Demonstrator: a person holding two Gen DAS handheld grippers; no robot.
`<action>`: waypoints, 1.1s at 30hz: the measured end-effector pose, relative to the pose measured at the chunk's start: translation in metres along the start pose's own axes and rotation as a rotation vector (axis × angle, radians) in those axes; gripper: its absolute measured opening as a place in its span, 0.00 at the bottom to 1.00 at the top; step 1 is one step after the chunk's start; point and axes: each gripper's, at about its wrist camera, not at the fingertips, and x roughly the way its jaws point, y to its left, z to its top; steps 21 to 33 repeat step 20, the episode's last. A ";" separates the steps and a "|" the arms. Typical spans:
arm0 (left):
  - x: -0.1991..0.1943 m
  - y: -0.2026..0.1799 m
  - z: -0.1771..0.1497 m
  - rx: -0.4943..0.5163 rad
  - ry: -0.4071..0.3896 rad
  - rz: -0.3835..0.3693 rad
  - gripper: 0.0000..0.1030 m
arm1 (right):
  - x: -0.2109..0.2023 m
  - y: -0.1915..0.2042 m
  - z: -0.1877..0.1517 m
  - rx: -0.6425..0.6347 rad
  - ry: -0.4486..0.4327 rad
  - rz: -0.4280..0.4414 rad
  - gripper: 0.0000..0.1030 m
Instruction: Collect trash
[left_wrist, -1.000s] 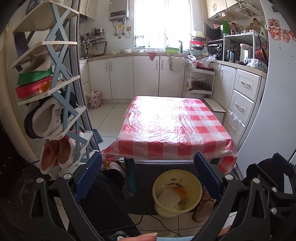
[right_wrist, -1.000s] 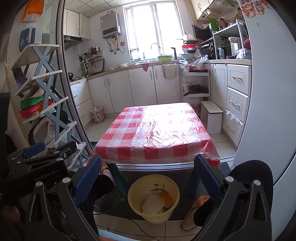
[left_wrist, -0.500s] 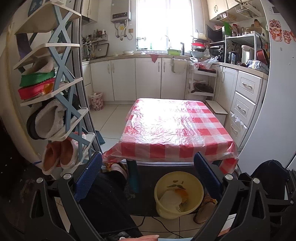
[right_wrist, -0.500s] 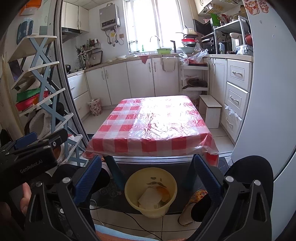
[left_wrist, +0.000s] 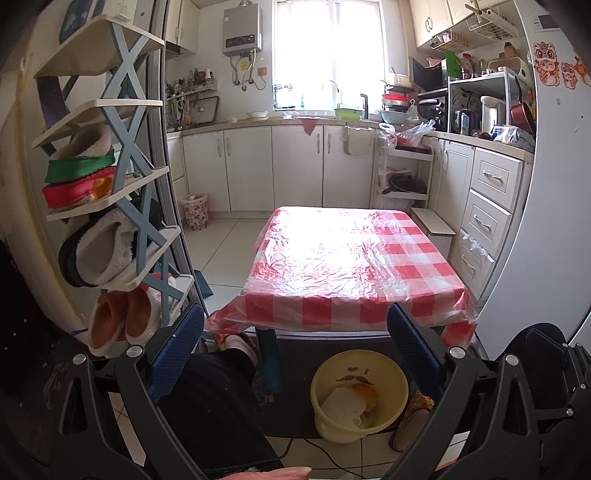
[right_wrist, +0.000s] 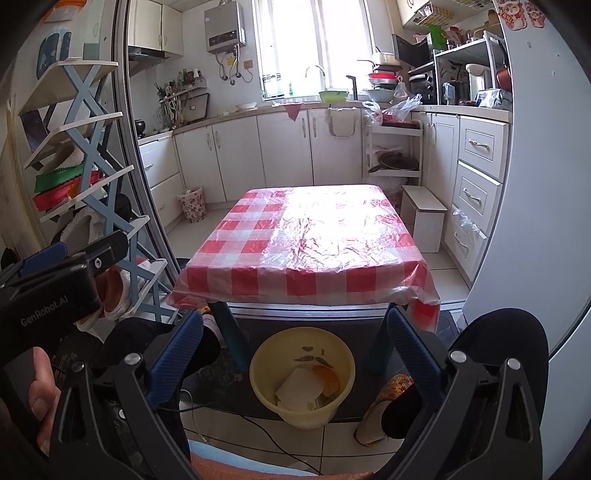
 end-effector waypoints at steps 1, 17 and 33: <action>-0.001 0.000 0.000 0.001 -0.004 -0.001 0.92 | 0.000 0.000 0.000 -0.001 0.002 0.001 0.93; 0.005 0.000 -0.002 0.007 0.006 -0.030 0.92 | 0.002 0.001 -0.001 0.004 0.012 0.005 0.93; 0.010 0.001 -0.004 0.004 0.027 -0.029 0.92 | 0.002 0.001 -0.001 0.005 0.012 0.006 0.93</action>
